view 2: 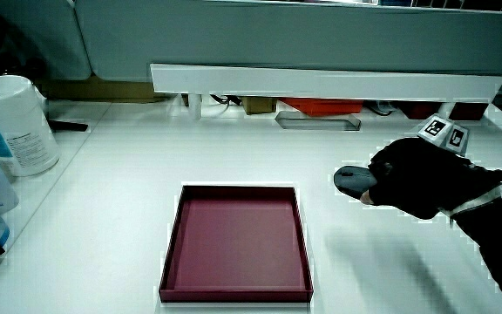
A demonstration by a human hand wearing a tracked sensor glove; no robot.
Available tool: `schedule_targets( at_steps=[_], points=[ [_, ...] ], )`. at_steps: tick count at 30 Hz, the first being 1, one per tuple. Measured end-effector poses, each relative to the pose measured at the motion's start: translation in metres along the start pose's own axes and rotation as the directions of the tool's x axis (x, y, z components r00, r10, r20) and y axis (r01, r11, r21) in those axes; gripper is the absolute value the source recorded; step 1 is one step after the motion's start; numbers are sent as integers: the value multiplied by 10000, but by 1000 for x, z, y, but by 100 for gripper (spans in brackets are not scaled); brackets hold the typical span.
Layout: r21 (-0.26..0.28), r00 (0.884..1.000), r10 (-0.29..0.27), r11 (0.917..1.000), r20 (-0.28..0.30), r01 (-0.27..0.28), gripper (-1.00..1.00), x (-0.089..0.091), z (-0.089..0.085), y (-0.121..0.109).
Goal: Place mouse on desk
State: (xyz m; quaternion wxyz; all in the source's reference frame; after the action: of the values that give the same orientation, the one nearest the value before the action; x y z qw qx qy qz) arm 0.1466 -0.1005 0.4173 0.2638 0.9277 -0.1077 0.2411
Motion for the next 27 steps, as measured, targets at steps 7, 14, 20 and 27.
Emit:
schedule_targets(
  at_steps=[7,14,20,27],
  points=[
    [-454,9928,-1181,9921,-191,1171,0,42,-20,11],
    [-738,9838,-1776,9817,-230,1755,0,65,-40,16],
    [-904,9782,-2056,9752,-287,2023,0,79,-56,19],
    [-995,9720,-2314,9689,-419,2264,0,90,-68,18]
  ],
)
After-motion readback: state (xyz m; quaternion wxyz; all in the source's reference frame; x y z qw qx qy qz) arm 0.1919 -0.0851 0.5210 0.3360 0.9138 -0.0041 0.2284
